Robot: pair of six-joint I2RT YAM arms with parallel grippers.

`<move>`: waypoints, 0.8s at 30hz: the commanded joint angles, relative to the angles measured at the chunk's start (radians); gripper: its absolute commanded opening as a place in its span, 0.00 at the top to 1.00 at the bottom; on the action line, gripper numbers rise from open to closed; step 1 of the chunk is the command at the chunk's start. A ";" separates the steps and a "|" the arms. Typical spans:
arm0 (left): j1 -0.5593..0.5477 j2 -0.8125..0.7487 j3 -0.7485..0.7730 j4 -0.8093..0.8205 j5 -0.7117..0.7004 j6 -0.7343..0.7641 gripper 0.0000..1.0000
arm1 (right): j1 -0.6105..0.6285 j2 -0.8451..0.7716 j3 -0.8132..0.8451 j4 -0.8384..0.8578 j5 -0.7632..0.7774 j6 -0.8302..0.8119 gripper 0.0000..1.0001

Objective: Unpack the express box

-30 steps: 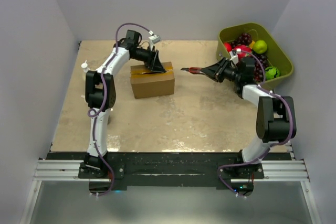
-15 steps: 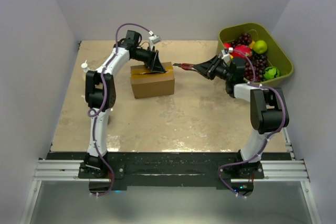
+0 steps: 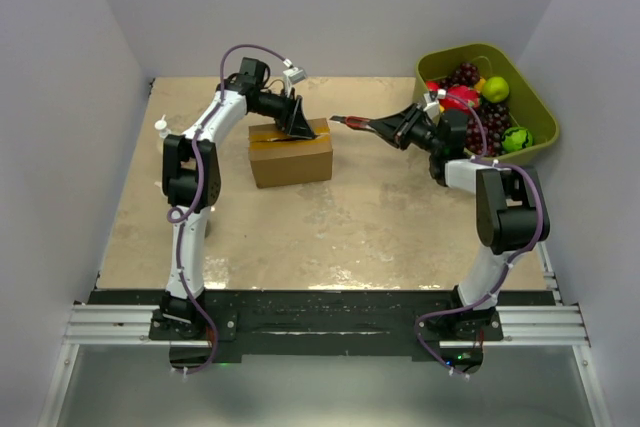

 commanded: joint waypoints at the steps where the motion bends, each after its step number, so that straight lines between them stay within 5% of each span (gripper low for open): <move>1: 0.004 0.037 -0.043 -0.025 -0.166 0.069 0.30 | -0.008 -0.027 0.006 0.022 0.021 -0.032 1.00; 24: 0.007 0.046 -0.040 -0.027 -0.170 0.072 0.30 | 0.004 -0.046 -0.018 0.031 -0.014 -0.021 1.00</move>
